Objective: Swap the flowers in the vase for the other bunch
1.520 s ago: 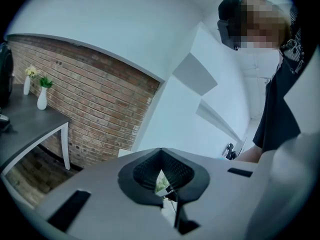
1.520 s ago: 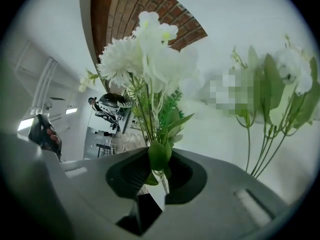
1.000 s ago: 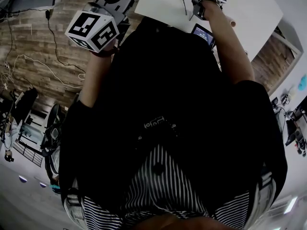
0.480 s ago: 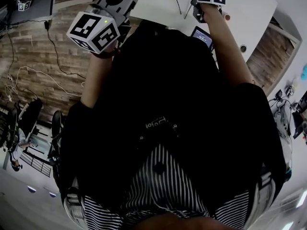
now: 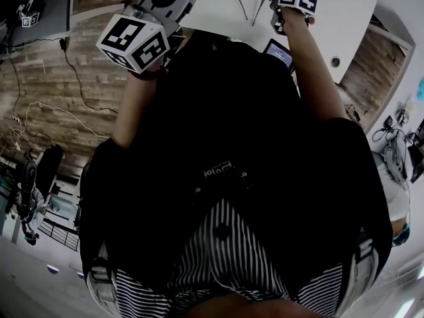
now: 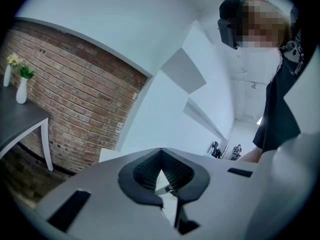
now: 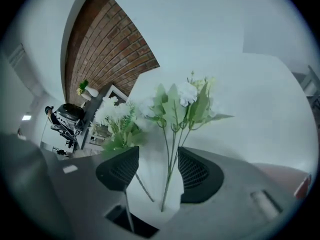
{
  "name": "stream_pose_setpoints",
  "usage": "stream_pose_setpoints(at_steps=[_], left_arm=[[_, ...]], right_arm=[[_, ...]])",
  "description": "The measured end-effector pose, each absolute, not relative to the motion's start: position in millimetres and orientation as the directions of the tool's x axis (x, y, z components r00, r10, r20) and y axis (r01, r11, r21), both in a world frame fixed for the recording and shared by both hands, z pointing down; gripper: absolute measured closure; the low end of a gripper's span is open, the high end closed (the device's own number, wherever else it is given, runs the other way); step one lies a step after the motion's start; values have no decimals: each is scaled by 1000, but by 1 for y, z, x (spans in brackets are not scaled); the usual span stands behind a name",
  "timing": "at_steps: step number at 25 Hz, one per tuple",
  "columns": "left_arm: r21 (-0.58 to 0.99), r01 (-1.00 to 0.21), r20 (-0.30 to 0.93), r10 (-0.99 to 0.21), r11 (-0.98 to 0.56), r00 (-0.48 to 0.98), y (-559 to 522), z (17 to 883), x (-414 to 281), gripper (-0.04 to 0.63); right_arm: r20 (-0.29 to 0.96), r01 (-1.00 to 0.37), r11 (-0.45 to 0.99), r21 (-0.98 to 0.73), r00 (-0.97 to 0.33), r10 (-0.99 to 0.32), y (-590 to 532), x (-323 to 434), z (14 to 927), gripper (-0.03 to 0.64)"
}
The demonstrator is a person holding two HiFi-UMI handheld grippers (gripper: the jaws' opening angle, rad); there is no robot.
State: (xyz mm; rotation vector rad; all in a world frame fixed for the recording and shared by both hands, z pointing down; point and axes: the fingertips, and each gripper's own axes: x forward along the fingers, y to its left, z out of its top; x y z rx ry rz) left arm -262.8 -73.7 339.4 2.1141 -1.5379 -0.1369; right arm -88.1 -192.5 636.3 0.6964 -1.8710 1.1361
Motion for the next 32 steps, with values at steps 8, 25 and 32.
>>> stream_pose_setpoints(at_steps=[8,25,32], left_arm=[[456,-870,230,-919,-188,319,-65,339,-274,589],[456,-856,217,-903,-243,372,-76,336,-262,589],[439,-829,193,-865,-346,463,-109,325,-218,589]], right_arm=[[903,-816,434,-381,-429,-13,-204,-77,677,379],[779,-734,443,-514,-616,-118,-232,-77,620,601],[594,-696,551,-461,-703,-391,-280,-38,502,601]])
